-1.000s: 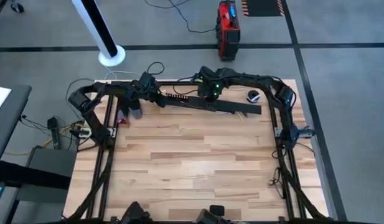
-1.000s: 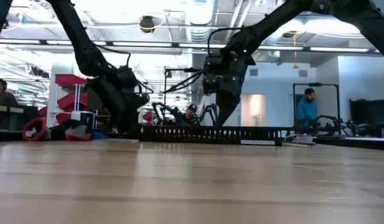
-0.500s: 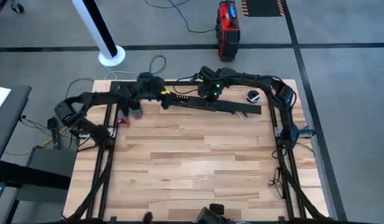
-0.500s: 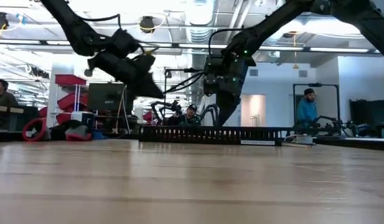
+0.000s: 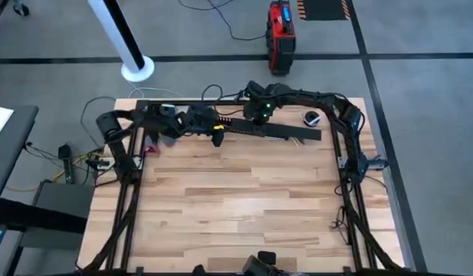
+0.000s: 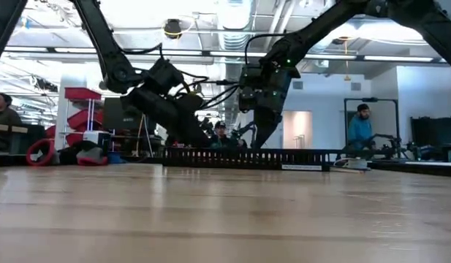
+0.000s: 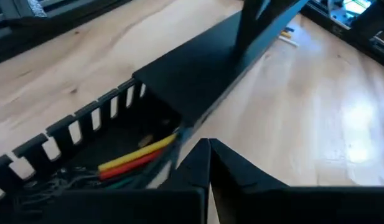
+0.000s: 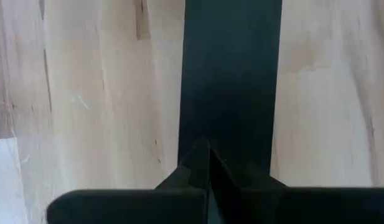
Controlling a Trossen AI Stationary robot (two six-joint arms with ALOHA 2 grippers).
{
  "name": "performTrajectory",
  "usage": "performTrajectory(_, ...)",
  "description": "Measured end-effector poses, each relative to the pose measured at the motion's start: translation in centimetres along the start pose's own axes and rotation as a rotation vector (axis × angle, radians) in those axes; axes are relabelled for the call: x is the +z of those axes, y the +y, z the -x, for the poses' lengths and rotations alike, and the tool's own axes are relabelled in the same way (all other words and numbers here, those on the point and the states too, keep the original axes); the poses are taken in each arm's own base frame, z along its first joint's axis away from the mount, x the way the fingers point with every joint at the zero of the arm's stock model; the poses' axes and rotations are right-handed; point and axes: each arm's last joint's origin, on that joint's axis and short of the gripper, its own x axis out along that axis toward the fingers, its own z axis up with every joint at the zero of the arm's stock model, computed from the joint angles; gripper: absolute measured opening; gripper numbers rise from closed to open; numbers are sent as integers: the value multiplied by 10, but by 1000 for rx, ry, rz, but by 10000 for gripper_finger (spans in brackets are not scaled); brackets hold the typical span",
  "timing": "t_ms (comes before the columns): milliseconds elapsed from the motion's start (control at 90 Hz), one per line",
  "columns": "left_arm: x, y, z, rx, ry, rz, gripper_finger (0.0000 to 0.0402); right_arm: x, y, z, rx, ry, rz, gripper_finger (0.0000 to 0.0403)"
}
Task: Ziptie cables
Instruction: Close the black cable duct
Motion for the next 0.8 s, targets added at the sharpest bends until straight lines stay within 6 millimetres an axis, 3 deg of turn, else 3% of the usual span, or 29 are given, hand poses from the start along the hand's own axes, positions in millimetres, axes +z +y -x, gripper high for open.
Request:
performTrajectory(678,1,19,-8,124,-33,-3,0,7,-3,-1,-24,-81,35,0)
performTrajectory(800,2,23,-7,132,-37,3,0,10,-1,10,-52,-115,45,0)
